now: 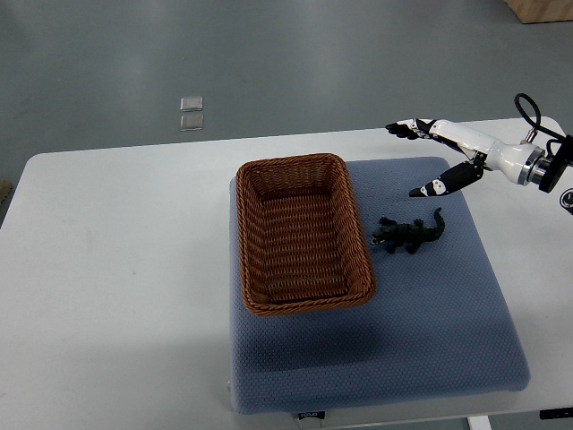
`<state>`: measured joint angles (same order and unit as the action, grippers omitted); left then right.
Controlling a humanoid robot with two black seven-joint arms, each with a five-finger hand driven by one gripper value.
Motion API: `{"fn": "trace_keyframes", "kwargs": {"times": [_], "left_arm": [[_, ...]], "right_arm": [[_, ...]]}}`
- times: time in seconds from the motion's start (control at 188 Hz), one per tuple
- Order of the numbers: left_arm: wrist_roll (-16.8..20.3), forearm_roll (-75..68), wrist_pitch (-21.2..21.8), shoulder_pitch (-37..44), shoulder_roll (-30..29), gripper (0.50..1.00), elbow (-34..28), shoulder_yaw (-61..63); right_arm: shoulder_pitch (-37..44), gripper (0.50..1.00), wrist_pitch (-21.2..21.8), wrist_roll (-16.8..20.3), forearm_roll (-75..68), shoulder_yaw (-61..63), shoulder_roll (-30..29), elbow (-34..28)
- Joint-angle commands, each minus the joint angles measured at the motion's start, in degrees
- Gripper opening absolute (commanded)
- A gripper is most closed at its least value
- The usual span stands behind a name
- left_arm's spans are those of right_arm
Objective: Place crocodile in brown basket with right hand
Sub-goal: 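Swing the right hand over the dark crocodile toy, fingers open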
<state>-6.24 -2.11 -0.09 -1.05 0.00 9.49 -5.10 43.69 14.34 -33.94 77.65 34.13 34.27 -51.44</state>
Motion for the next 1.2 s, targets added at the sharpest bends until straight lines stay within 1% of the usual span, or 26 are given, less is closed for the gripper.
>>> {"fn": "trace_keyframes", "kwargs": {"times": [0.0, 0.175, 0.324, 0.462, 0.594, 0.785, 0.902, 1.194], "left_arm": [[0.0, 0.0, 0.0, 0.0, 0.0, 1.0, 0.0, 0.0], [0.0, 0.0, 0.0, 0.0, 0.0, 1.0, -0.1, 0.0], [0.0, 0.0, 0.0, 0.0, 0.0, 1.0, 0.0, 0.0], [0.0, 0.0, 0.0, 0.0, 0.0, 1.0, 0.0, 0.0], [0.0, 0.0, 0.0, 0.0, 0.0, 1.0, 0.0, 0.0], [0.0, 0.0, 0.0, 0.0, 0.0, 1.0, 0.0, 0.0], [0.0, 0.0, 0.0, 0.0, 0.0, 1.0, 0.0, 0.0], [0.0, 0.0, 0.0, 0.0, 0.0, 1.0, 0.0, 0.0]], "right_arm": [[2.6, 0.928, -0.2, -0.2, 3.2, -4.3, 1.0, -0.4], [7.7, 0.928, -1.5, -0.9, 7.2, -12.1, 2.6, -1.3], [10.5, 0.928, -2.9, -0.8, 12.4, -17.0, 2.9, -1.3], [11.8, 0.928, -3.8, -0.8, 17.1, -20.1, 3.0, -1.3], [12.5, 0.928, -3.8, -0.5, 19.4, -23.0, 3.1, -1.3], [13.4, 0.928, -4.0, -0.1, 19.7, -24.4, 3.0, -1.3], [13.7, 0.928, -4.0, 1.0, 19.7, -24.5, 2.6, -1.2], [14.5, 0.924, -3.9, 1.6, 19.7, -26.2, 2.0, -1.3]]}}
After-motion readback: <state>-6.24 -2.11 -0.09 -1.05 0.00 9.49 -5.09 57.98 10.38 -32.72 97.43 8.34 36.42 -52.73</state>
